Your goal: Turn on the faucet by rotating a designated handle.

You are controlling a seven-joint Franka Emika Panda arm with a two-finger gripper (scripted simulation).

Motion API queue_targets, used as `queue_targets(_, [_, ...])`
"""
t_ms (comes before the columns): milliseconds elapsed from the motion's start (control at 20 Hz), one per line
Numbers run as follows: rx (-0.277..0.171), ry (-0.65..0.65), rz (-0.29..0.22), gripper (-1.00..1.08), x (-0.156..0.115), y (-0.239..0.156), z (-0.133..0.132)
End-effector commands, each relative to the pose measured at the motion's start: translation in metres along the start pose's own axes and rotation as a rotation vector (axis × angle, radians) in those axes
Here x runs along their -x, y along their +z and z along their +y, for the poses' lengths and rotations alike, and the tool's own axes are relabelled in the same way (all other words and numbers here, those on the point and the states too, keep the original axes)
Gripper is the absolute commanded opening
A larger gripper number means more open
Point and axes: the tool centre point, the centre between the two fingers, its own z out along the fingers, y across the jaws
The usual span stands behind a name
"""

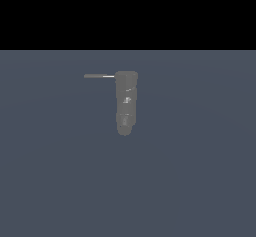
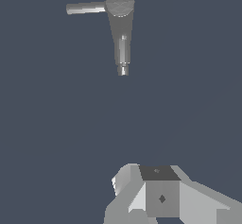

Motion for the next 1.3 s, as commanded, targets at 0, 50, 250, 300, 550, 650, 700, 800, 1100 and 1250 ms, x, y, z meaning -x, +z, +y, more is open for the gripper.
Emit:
queue_targets(0, [0.000, 0.000, 0.000, -1.00, 0.000, 0.000, 0.000])
queue_targets(50, [0.000, 0.000, 0.000, -1.00, 0.000, 0.000, 0.000])
queue_targets(250, [0.000, 0.012, 0.000, -1.00, -0.001, 0.002, -0.003])
queue_targets(300, [0.000, 0.018, 0.000, -1.00, -0.002, 0.003, -0.004])
queue_targets(550, [0.000, 0.059, 0.002, -1.00, -0.006, 0.011, -0.015])
queue_targets(650, [0.000, 0.083, 0.002, -1.00, -0.008, 0.015, -0.021])
queue_targets(700, [0.000, 0.096, 0.003, -1.00, -0.010, 0.018, -0.024])
queue_targets(800, [0.000, 0.126, 0.003, -1.00, -0.014, 0.023, -0.031])
queue_targets(1100, [0.000, 0.237, 0.006, -1.00, -0.029, 0.043, -0.058])
queue_targets(1250, [0.000, 0.296, 0.008, -1.00, -0.039, 0.054, -0.072])
